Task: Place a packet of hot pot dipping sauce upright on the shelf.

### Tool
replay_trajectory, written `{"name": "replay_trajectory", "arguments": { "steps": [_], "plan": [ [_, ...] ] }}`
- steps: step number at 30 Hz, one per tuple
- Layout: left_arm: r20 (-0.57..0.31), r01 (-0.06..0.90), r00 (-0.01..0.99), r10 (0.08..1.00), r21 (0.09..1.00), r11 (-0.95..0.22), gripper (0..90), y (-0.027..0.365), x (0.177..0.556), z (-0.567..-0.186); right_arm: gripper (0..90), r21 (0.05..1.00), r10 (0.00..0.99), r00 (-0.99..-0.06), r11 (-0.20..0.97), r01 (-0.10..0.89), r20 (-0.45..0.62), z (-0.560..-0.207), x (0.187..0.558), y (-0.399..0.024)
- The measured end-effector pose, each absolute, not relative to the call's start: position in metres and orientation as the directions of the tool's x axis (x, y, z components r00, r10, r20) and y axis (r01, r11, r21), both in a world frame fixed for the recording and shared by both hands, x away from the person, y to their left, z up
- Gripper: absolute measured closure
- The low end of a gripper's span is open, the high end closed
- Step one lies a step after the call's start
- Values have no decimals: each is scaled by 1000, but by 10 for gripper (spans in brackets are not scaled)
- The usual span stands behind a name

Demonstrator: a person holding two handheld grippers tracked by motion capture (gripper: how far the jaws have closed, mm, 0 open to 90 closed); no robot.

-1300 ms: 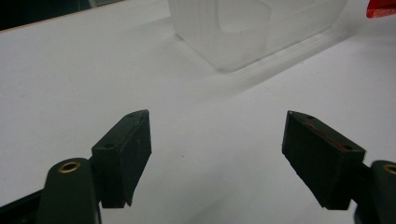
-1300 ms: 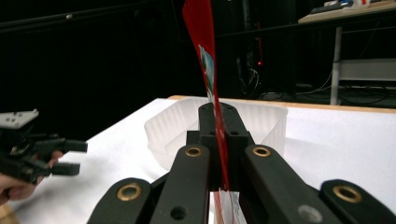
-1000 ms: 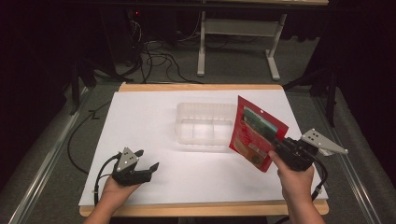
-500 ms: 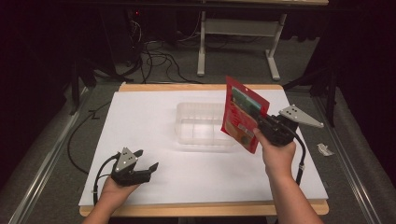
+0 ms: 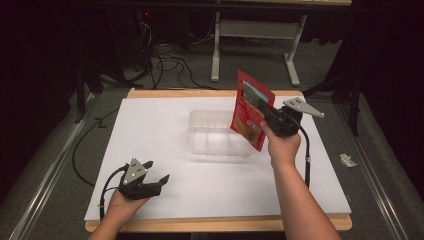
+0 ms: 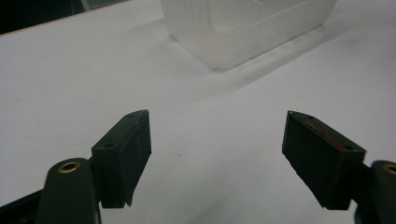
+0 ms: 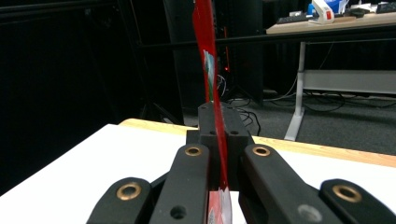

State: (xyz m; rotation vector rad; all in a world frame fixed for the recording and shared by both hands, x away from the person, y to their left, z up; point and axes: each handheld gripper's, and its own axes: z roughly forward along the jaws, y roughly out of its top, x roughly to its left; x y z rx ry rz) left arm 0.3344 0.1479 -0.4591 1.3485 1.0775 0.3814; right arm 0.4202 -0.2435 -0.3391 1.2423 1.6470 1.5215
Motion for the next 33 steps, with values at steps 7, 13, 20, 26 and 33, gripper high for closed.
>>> {"name": "replay_trajectory", "arguments": {
  "steps": [7,13,20,26,33],
  "plan": [
    [-401,345,501,767,905,248,245,148,335,-459,900,969,914,-372,-79,232,163,-344,435,-237],
    [-399,347,502,767,906,244,245,147,335,-460,900,975,924,-356,-66,212,140,-350,441,-231],
    [-393,349,504,769,907,235,245,147,336,-461,900,983,926,-360,-46,180,110,-355,443,-225],
    [-392,351,505,769,907,232,245,146,335,-462,900,986,922,-374,-39,163,98,-363,444,-219],
    [-387,349,505,771,909,227,244,146,336,-462,900,987,918,-384,-35,155,93,-367,445,-214]
  ]
}}
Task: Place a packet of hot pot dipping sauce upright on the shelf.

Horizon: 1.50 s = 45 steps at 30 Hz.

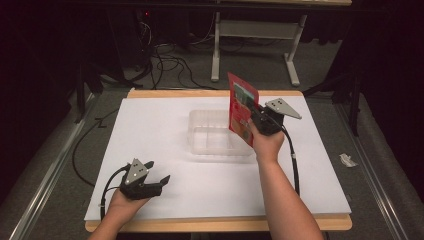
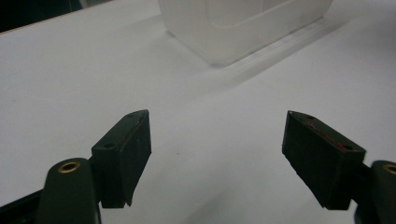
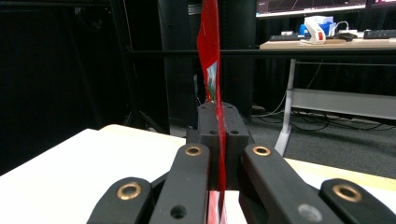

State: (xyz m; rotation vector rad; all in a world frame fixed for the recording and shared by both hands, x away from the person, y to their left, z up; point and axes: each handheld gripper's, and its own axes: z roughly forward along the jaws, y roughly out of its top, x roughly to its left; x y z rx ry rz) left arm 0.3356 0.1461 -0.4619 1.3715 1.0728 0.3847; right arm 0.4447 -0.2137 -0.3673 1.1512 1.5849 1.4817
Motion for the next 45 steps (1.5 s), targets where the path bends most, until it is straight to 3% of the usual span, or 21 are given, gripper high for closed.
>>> {"name": "replay_trajectory", "arguments": {
  "steps": [45],
  "plan": [
    [-383,351,507,772,910,221,245,146,335,-462,900,978,918,-392,23,207,61,-385,437,-215]
  ]
}}
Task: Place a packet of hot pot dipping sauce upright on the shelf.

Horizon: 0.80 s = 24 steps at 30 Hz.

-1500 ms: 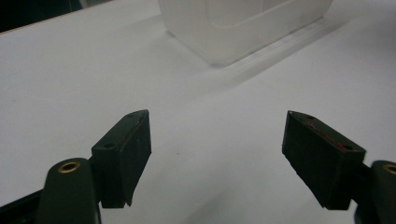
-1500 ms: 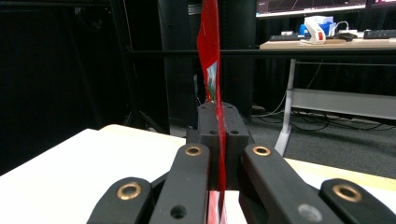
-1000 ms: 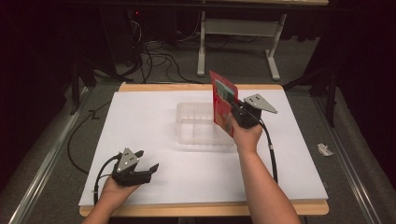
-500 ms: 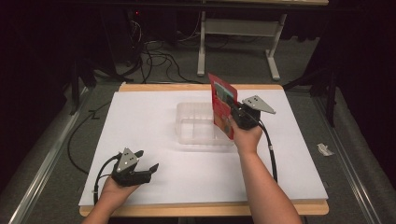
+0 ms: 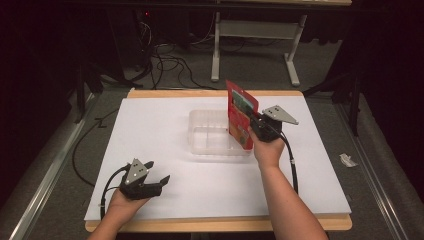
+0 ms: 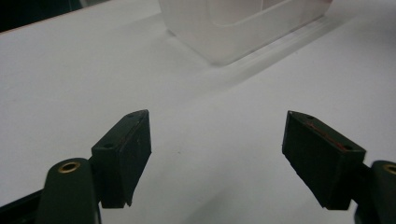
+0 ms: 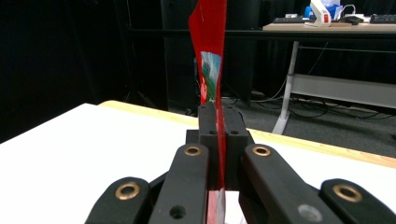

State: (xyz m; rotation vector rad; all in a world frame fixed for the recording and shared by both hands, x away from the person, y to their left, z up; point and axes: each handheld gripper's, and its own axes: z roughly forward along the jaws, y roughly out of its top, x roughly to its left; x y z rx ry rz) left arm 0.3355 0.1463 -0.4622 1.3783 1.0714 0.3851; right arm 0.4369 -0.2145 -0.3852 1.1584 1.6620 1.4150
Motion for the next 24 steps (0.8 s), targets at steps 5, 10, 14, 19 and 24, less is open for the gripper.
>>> {"name": "replay_trajectory", "arguments": {
  "steps": [5,10,14,19,24],
  "plan": [
    [-384,352,507,772,909,221,244,146,336,-462,900,974,917,-395,35,225,59,-386,432,-216],
    [-379,352,507,774,911,215,244,146,336,-463,900,973,917,-395,41,227,54,-388,428,-218],
    [-378,354,508,774,911,212,244,146,336,-463,900,974,917,-393,31,226,62,-392,425,-220],
    [-369,353,510,777,914,203,244,145,335,-464,900,973,916,-397,39,226,56,-394,422,-221],
    [-371,351,510,776,913,206,244,145,335,-464,900,972,915,-400,42,230,55,-395,421,-221]
  ]
}}
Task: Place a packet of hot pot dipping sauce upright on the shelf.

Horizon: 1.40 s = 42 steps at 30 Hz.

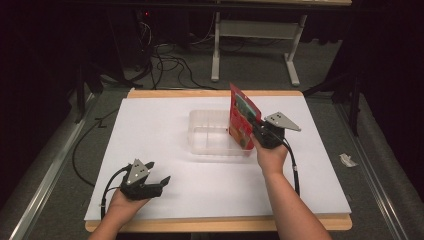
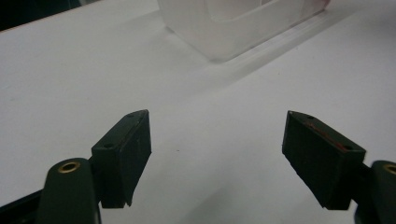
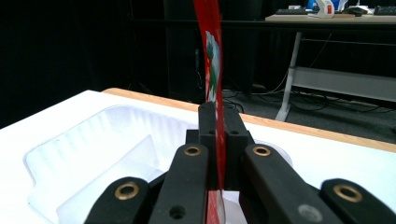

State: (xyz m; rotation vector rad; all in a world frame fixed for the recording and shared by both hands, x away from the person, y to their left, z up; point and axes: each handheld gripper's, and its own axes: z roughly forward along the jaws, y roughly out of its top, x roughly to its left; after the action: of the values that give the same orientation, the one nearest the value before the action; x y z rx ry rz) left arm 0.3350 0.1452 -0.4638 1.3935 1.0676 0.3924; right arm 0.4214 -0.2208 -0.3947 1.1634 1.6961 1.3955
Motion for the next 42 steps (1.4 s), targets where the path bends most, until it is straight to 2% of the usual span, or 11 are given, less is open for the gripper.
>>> {"name": "replay_trajectory", "arguments": {
  "steps": [13,16,19,23,27,29,34,42],
  "plan": [
    [-372,350,512,775,913,207,243,146,335,-463,889,966,915,-397,36,256,71,-392,425,-225],
    [-372,351,511,775,913,207,244,146,335,-464,821,961,910,-406,33,275,85,-393,426,-225],
    [-371,351,512,774,914,206,243,145,335,-464,664,955,903,-416,20,296,110,-393,428,-226],
    [-371,352,512,775,913,205,243,145,335,-464,515,946,891,-435,22,324,128,-393,430,-228],
    [-372,353,513,774,913,205,243,145,335,-464,320,951,890,-447,52,306,95,-389,429,-227],
    [-372,351,512,774,913,207,243,145,335,-464,249,952,891,-447,64,300,81,-387,429,-226],
    [-374,350,512,774,913,209,243,145,335,-463,165,944,884,-461,85,319,76,-383,429,-225],
    [-376,349,511,773,913,213,243,146,334,-463,159,939,882,-465,97,330,72,-383,429,-225]
  ]
}}
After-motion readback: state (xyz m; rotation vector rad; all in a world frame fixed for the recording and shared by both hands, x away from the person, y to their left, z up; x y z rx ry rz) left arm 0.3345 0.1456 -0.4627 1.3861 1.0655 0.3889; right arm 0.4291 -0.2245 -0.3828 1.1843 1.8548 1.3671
